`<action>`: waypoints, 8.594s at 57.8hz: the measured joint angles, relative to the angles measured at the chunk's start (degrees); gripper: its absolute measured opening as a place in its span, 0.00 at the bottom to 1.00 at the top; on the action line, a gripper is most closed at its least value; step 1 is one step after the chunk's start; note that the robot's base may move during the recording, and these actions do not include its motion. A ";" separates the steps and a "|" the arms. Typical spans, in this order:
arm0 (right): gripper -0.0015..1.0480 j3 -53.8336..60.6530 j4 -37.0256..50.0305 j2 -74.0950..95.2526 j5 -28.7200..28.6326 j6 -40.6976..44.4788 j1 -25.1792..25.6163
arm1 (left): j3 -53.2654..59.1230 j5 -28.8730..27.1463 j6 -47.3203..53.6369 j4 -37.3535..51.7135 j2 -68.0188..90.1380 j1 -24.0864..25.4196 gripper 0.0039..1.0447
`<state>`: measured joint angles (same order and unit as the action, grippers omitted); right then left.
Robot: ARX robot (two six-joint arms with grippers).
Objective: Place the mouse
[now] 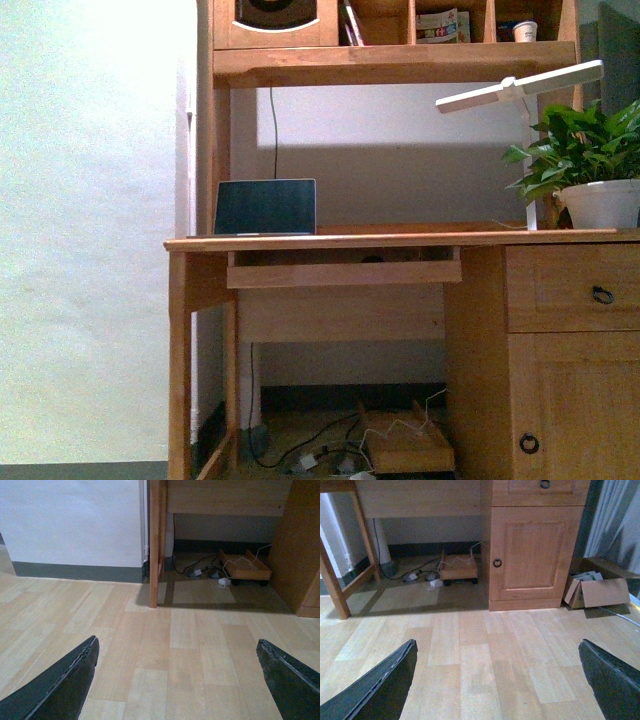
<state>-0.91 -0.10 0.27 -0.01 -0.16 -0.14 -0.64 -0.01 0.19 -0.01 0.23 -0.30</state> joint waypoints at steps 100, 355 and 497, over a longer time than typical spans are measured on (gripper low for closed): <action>0.93 0.02 0.00 0.00 0.00 0.00 0.00 | 0.00 0.00 0.00 0.00 0.00 0.00 0.93; 0.93 0.00 0.00 -0.02 0.00 0.00 0.00 | -56.98 53.16 43.10 -17.94 89.99 -8.79 0.93; 0.93 -48.22 11.96 76.13 8.04 -1.40 -32.41 | -0.02 0.00 -0.07 -0.15 0.13 0.02 0.78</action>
<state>-49.12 11.86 76.40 8.03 -1.56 -32.56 -0.67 -0.01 0.12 -0.16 0.36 -0.27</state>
